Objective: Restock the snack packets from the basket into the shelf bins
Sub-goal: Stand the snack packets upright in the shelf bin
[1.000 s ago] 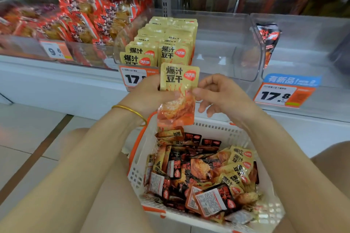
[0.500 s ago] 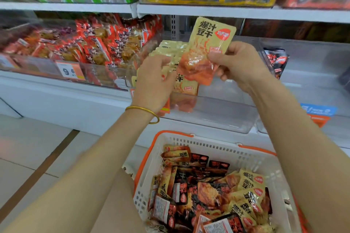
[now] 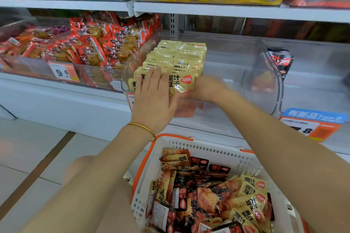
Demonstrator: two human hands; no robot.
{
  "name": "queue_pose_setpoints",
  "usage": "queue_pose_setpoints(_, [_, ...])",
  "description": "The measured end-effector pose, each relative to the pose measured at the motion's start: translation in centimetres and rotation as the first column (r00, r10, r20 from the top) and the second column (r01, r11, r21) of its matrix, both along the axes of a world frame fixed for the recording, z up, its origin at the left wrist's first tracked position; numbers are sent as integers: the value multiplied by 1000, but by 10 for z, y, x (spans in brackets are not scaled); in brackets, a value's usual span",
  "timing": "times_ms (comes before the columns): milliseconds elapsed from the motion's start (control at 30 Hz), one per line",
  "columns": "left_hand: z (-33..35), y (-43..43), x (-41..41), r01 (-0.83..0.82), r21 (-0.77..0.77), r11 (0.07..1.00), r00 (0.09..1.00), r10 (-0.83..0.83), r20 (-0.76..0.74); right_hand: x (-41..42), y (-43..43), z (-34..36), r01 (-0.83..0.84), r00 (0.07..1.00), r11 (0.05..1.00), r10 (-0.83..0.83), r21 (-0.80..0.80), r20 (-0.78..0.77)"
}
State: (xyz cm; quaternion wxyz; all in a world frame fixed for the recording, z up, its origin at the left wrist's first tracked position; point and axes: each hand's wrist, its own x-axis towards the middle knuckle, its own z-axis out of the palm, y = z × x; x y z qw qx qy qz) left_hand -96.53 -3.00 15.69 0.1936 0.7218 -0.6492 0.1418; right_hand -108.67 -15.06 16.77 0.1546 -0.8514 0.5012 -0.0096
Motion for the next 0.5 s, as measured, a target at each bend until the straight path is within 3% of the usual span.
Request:
queue_pose_setpoints(233, [0,8,1,41,-27,999,999,-42,-26,-7,5,13,-36,999,999,36,-30,-6])
queue_pose_setpoints(367, [-3,26,-8,152,-159,976,985,-163,-58,-26,32,43,99,981,994,-89,-49,173])
queue_pose_setpoints(500, [-13,51,-22,292,-283,914,949,-313,-29,-54,91,62,72,928,980,2,-185,373])
